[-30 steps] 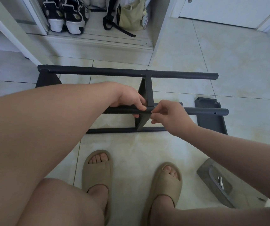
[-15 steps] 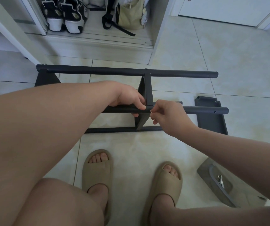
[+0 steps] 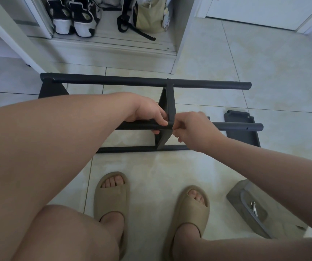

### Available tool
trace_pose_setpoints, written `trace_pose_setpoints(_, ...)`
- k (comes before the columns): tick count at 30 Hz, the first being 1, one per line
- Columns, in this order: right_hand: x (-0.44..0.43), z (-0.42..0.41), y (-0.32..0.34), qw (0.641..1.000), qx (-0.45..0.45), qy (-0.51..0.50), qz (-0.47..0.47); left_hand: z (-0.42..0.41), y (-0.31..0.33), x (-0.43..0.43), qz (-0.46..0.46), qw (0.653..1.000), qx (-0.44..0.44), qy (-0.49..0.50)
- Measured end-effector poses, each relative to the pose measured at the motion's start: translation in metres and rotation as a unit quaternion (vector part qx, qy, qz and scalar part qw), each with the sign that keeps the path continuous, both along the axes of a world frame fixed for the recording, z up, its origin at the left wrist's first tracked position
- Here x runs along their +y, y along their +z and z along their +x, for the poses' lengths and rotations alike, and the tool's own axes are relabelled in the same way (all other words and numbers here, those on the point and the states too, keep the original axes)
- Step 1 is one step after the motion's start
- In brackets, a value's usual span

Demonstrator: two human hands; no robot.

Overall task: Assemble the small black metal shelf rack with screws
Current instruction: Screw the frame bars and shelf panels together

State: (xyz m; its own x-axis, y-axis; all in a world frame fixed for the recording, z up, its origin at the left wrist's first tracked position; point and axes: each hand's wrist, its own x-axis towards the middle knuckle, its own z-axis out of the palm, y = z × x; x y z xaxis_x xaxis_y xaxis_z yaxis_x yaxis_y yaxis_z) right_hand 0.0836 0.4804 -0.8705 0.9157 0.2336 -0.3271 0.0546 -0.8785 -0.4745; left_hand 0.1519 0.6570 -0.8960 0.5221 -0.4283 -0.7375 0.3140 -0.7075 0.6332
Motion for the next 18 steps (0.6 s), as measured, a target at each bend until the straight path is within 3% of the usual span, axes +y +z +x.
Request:
trace_pose_setpoints(4,-0.004,0.001,-0.003,0.982,0.072,-0.116,0.127,0.000,0.002,0.000,0.005,1.000,0.000,-0.001)
trace_pose_setpoints(8,0.000,-0.001,-0.007,0.968,0.080,-0.161,0.174,-0.002,0.002,-0.001,0.002,1.000,0.001,-0.004)
trace_pose_setpoints(13,-0.001,0.005,-0.007,0.992,0.053,-0.092,0.075,-0.001,0.002,0.000,0.001,1.000,0.002,0.001)
trace_pose_setpoints(18,-0.001,0.007,-0.014,0.995,-0.067,0.015,-0.078,0.000,-0.001,0.002,-0.022,0.999,0.001,0.025)
